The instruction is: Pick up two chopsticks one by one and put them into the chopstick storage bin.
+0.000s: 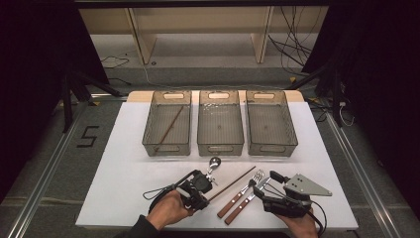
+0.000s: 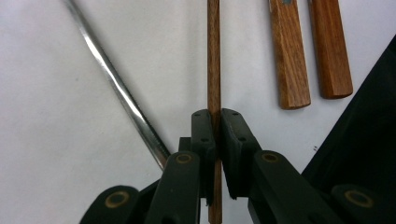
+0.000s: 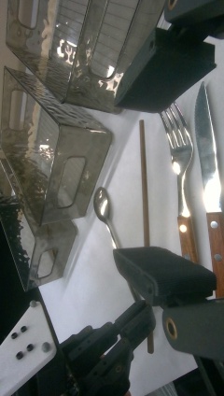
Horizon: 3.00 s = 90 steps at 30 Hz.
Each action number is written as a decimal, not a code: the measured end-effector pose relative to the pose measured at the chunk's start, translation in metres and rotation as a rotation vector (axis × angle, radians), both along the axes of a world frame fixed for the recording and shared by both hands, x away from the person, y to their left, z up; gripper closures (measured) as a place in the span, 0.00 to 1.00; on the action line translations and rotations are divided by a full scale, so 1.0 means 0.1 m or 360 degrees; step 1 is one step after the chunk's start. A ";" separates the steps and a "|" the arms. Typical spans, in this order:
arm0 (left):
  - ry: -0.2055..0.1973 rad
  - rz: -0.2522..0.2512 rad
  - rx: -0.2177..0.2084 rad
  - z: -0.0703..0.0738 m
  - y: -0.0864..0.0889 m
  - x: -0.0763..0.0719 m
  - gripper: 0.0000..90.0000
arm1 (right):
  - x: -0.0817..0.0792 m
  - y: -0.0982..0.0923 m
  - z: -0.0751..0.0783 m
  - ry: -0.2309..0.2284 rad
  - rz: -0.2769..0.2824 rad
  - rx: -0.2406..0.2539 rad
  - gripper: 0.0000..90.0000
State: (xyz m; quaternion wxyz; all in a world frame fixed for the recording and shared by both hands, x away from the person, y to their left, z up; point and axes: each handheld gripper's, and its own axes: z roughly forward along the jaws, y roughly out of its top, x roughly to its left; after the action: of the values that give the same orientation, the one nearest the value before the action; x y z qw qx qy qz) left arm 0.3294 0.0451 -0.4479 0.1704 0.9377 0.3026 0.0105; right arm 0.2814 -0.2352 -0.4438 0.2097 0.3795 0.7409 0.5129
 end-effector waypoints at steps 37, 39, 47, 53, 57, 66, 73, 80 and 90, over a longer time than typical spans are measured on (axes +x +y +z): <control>-0.0315 0.0559 -0.0442 0.80 1.15 0.83 0.93 | 0.01 -0.01 0.00 0.0010 -0.0011 0.0010 0.26; -0.0323 0.0584 -0.0442 0.83 1.21 0.91 0.93 | 0.01 -0.01 0.00 0.0007 -0.0009 0.0011 0.26; -0.0355 0.0687 -0.0441 0.89 1.38 1.17 0.93 | 0.00 -0.01 0.00 0.0008 -0.0007 0.0010 0.26; -0.0358 0.0758 -0.0435 0.88 1.45 1.38 0.93 | 0.01 -0.01 0.00 0.0008 -0.0004 0.0010 0.26; -0.0350 0.0780 -0.0405 0.83 1.48 1.51 0.93 | 0.01 -0.01 0.00 0.0006 -0.0005 0.0014 0.26; -0.0342 0.0818 -0.0372 0.76 1.53 1.64 0.93 | 0.00 -0.01 0.00 0.0007 -0.0002 0.0014 0.26; -0.0342 0.0822 -0.0323 0.67 1.57 1.71 0.93 | 0.01 -0.01 0.00 0.0010 -0.0003 0.0014 0.26; -0.0326 0.0826 -0.0272 0.61 1.57 1.77 0.93 | 0.01 -0.01 0.00 0.0010 -0.0003 0.0015 0.26; -0.0261 0.0821 -0.0224 0.49 1.57 1.79 0.92 | 0.01 -0.01 0.00 0.0009 -0.0002 0.0014 0.26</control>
State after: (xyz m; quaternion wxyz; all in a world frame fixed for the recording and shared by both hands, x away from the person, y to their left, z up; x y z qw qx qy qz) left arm 0.5083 0.2020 -0.3984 0.2508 0.8115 0.5166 0.1082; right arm 0.2820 -0.2365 -0.4443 0.2062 0.3823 0.7390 0.5150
